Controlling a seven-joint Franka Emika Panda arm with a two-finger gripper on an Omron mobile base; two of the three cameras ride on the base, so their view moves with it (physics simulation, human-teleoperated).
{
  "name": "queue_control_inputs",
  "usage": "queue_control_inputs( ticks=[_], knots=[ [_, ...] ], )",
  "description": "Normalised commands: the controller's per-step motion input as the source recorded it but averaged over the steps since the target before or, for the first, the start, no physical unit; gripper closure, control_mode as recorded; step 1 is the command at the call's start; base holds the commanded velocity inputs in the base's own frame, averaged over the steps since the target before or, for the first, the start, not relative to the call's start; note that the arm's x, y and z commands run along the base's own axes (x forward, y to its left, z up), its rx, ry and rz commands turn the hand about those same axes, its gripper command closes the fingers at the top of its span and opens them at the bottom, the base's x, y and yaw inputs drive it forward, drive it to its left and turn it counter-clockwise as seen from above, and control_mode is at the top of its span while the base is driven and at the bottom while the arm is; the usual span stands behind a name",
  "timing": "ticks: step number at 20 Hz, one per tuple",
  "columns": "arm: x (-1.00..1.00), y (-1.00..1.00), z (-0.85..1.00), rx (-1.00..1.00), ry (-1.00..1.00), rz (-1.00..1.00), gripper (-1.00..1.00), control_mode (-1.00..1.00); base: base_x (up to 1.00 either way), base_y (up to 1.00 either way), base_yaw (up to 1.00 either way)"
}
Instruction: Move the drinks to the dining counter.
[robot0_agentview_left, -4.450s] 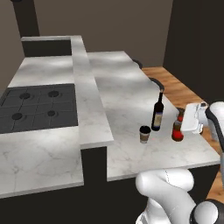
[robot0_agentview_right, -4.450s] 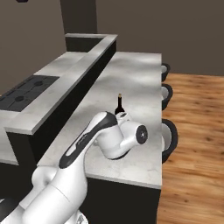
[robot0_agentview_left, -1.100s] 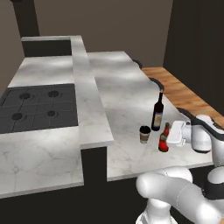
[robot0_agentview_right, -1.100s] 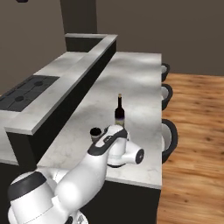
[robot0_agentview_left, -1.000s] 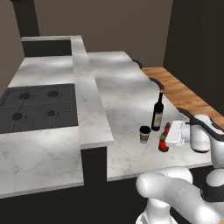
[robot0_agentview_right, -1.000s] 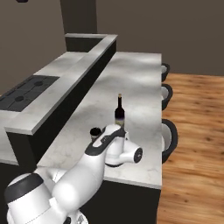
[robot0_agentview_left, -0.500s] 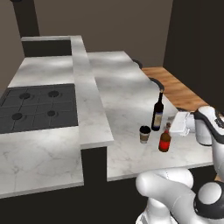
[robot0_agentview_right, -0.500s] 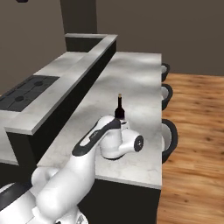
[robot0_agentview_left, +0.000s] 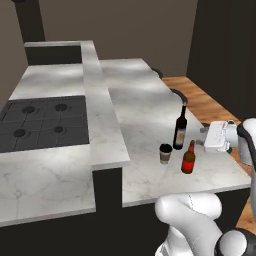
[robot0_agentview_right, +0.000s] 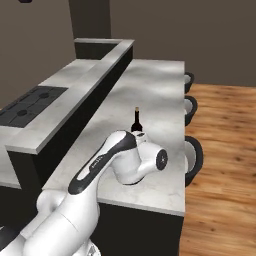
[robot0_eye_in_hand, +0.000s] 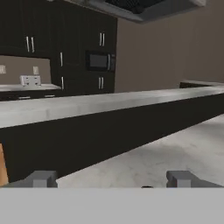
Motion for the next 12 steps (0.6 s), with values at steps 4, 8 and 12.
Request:
queue_control_inputs(
  ticks=[4, 8, 12],
  knots=[
    [-0.85, 0.03, 0.1, 0.0, -0.22, 0.17, -1.0, -1.0, 0.0, 0.0, 0.0],
    [-0.87, 0.12, 0.09, 0.0, -0.29, 0.24, -1.0, -1.0, 0.0, 0.0, 0.0],
    [-0.78, 0.21, 0.14, 0.0, -0.29, 0.29, -1.0, -1.0, 0.0, 0.0, 0.0]
  ],
)
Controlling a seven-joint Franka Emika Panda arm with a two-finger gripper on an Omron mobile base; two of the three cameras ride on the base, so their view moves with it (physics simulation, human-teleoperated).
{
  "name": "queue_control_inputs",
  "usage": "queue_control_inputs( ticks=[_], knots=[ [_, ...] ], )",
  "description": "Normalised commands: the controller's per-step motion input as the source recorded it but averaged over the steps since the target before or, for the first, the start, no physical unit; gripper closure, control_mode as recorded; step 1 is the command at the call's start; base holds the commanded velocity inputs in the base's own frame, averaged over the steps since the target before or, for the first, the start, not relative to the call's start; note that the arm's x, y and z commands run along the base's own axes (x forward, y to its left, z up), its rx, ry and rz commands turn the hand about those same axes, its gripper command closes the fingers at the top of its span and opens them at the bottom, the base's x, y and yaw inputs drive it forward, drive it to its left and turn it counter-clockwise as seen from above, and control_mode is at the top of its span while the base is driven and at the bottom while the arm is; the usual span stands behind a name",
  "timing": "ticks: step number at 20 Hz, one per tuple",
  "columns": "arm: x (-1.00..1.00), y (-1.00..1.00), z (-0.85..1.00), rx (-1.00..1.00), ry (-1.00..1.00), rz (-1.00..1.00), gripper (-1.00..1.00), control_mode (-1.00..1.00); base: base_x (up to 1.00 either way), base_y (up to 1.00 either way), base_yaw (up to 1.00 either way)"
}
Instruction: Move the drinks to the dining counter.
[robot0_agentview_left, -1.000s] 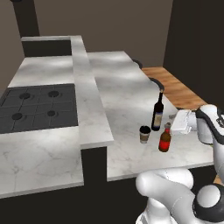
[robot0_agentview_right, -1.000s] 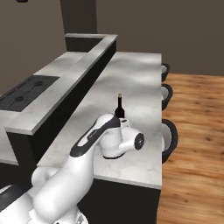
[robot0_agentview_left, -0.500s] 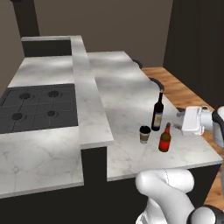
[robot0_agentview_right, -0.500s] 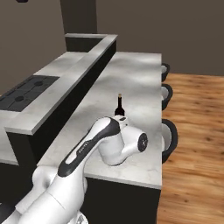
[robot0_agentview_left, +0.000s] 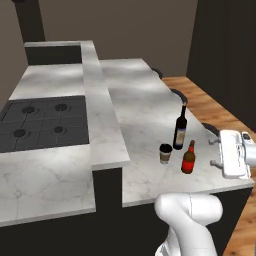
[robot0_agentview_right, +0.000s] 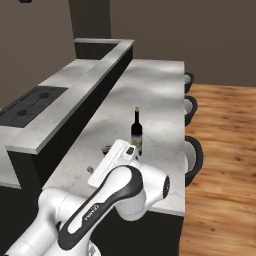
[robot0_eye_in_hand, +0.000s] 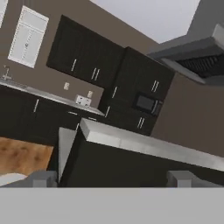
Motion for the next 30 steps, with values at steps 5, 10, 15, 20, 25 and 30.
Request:
queue_control_inputs(
  ticks=[5, 10, 15, 20, 25, 30],
  knots=[
    [-0.54, 0.27, 0.07, -0.03, -0.2, 0.3, -1.0, -1.0, 0.0, 0.0, 0.0],
    [-0.3, 0.21, 0.03, -0.06, -0.14, 0.21, -1.0, -1.0, 0.0, 0.0, 0.0],
    [-0.14, 0.03, 0.0, -0.01, -0.04, 0.04, -1.0, -1.0, 0.0, 0.0, 0.0],
    [0.0, 0.0, 0.0, 0.0, 0.0, 0.0, -1.0, 1.0, -0.1, 0.0, 0.01],
    [0.0, 0.0, 0.0, 0.0, 0.0, 0.0, -1.0, 1.0, -0.95, 0.02, 0.22],
    [0.0, 0.0, 0.0, 0.0, 0.0, 0.0, -1.0, 1.0, -0.89, 0.34, 0.44]
  ],
)
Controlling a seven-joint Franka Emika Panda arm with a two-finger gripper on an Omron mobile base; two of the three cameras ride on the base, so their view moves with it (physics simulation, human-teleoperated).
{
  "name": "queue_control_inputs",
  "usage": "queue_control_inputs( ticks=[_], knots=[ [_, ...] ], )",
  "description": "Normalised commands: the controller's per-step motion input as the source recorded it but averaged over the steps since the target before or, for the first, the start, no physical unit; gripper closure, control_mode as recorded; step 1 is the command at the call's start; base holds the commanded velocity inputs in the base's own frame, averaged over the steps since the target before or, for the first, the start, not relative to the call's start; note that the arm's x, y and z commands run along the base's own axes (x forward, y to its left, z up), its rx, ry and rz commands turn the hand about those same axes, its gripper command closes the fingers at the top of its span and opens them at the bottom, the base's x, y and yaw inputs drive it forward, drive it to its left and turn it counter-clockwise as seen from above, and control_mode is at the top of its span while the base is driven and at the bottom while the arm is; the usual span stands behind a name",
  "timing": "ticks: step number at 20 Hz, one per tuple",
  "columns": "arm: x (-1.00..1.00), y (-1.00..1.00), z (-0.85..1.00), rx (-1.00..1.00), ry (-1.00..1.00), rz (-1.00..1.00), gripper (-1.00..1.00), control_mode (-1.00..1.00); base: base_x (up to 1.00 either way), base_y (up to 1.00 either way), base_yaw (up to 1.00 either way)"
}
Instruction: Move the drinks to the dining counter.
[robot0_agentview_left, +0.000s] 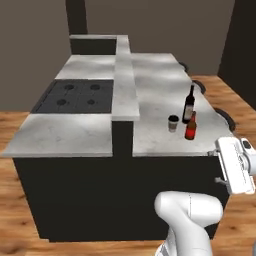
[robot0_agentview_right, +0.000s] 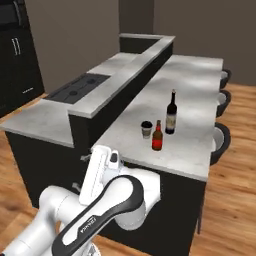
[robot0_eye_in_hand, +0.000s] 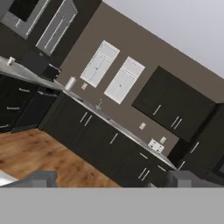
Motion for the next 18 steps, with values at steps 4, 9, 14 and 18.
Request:
queue_control_inputs(
  ticks=[4, 9, 14, 18],
  knots=[
    [0.0, 0.0, 0.0, 0.0, 0.0, 0.0, -1.0, 1.0, -0.27, 0.82, 0.78],
    [0.0, 0.0, 0.0, 0.0, 0.0, 0.0, -1.0, 1.0, -0.02, 1.0, 0.63],
    [0.0, 0.0, 0.0, 0.0, 0.0, 0.0, -1.0, 1.0, 0.21, 1.0, 0.39],
    [0.0, 0.0, 0.0, 0.0, 0.0, 0.0, -1.0, 1.0, 0.41, 1.0, 0.27]
  ],
)
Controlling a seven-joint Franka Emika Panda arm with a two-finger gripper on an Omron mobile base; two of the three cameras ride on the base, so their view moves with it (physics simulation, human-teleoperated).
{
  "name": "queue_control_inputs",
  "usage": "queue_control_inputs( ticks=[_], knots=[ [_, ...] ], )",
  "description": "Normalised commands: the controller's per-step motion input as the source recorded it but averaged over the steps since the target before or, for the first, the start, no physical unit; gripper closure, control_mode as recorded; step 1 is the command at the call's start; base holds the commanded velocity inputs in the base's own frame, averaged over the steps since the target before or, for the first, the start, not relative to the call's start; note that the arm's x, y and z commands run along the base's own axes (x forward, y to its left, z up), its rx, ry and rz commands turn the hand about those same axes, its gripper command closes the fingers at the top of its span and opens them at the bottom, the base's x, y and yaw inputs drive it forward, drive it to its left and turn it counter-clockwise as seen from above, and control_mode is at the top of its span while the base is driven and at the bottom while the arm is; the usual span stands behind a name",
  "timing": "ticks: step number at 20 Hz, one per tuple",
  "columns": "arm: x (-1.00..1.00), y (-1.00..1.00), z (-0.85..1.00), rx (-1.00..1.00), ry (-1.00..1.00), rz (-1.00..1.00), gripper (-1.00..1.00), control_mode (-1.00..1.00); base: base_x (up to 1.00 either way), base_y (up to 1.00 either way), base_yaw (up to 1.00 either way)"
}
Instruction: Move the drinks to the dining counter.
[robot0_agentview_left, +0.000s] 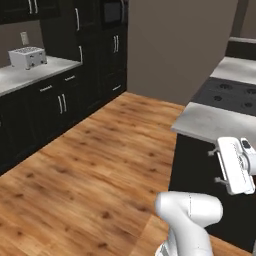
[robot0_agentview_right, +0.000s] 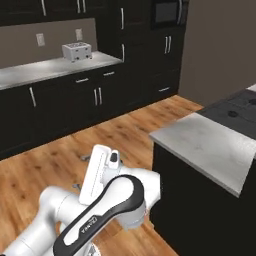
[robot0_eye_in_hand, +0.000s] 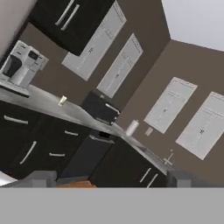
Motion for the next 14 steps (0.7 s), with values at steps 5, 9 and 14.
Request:
queue_control_inputs(
  ticks=[5, 9, 14],
  knots=[
    [0.0, 0.0, 0.0, 0.0, 0.0, 0.0, -1.0, 1.0, 0.28, 1.0, 0.3],
    [0.0, 0.0, 0.0, 0.0, 0.0, 0.0, -1.0, 1.0, -0.03, 0.94, 0.75],
    [0.0, 0.0, 0.0, 0.0, 0.0, 0.0, -1.0, 1.0, 0.0, 0.57, 0.91]
  ],
)
